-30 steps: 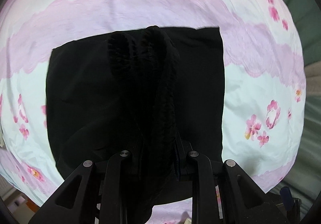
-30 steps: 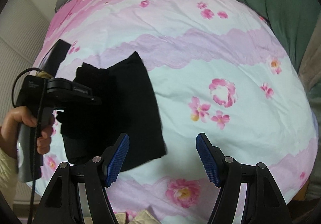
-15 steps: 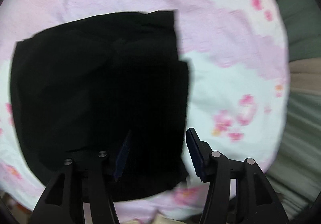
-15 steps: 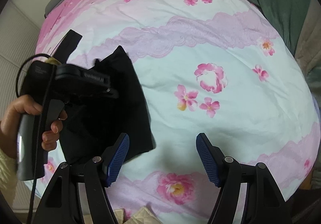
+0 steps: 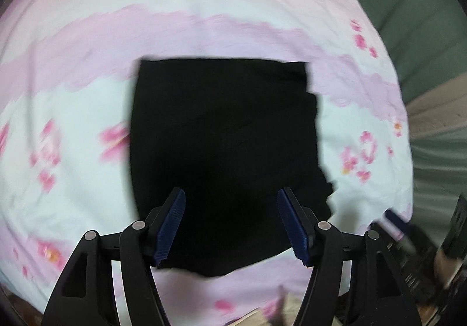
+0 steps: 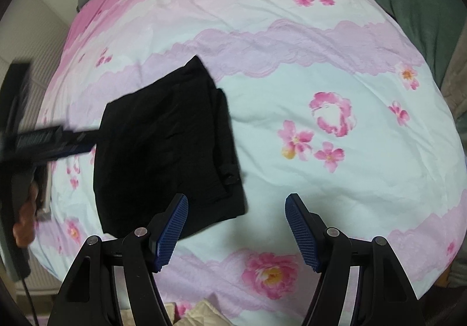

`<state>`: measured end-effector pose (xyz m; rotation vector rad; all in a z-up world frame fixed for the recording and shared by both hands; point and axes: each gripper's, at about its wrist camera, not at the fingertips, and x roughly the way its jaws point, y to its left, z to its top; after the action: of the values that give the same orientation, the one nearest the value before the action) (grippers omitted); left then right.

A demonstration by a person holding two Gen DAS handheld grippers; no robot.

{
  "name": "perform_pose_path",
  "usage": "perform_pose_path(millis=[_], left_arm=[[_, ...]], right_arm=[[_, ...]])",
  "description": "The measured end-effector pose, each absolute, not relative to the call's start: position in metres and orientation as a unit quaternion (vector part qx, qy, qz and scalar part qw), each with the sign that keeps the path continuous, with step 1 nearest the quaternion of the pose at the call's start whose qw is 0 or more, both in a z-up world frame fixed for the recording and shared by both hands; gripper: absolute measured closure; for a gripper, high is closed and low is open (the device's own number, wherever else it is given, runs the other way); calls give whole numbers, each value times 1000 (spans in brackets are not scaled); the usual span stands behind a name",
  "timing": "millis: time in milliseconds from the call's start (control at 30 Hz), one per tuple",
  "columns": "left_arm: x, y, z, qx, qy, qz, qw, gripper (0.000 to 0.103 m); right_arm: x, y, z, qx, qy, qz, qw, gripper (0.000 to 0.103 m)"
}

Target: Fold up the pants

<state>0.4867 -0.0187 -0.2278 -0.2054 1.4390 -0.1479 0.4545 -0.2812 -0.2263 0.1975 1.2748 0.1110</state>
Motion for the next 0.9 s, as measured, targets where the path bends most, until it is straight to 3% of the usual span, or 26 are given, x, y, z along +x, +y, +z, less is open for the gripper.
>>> perform_pose_path(millis=[433,900], left_arm=[[377,100,-206,-109,624,-27,773,37],[388,201,-198,-23,609,-144,780,37]], right_arm=[[418,-199,-205,66,578,114,805,33],[340,-73,-191,124,543,14,831,33]])
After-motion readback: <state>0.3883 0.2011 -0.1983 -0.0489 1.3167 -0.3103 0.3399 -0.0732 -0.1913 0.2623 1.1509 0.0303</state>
